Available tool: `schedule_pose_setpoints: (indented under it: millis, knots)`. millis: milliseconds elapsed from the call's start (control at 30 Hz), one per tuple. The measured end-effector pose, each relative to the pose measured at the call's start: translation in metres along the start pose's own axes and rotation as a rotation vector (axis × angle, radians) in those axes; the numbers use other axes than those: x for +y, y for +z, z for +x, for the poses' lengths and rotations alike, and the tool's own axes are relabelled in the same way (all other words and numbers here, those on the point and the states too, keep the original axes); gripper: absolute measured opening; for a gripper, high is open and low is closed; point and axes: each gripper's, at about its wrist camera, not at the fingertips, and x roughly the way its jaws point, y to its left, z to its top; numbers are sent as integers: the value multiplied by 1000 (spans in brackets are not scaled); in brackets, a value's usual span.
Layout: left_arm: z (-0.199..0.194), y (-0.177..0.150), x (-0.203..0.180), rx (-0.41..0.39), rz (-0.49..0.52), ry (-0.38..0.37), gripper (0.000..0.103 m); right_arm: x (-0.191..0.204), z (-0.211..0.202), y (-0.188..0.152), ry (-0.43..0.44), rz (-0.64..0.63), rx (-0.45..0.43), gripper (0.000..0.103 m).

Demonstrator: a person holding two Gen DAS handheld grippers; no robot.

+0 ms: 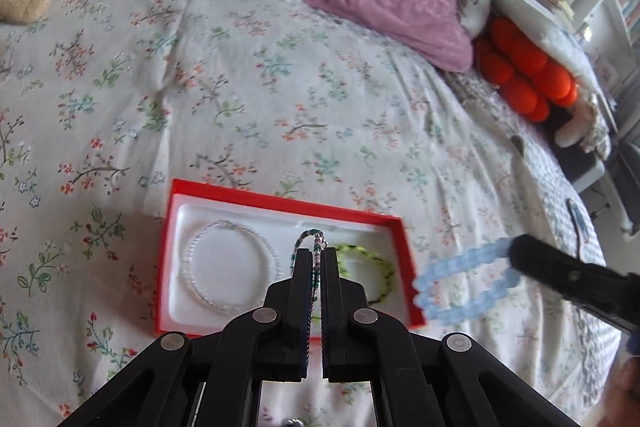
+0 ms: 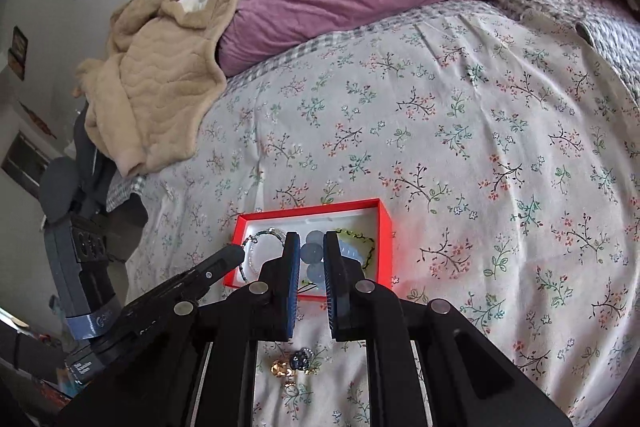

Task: Organize jewelry
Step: 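Carry both bracelets into the red box and open both tools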

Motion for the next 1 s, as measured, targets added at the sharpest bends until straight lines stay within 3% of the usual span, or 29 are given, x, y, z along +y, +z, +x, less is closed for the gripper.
schedule_pose_setpoints:
  millis: [200,467,533,600,1000]
  knots:
    - [11,-1,18,8,15,139,0,2,17,2,0,1,16,12]
    - [13,-5,22,23,39,188,0,32,50,-6,69,-44,67,12]
    - [12,-6,21,24,48,196,6,35,57,-7,81,-57,75,12]
    - [11,-7,20,24,52,201,18,34,64,-9,79,-65,83,12]
    - [12,-13,17,53,86,231,32,4,67,-2,-59,-100,57,13]
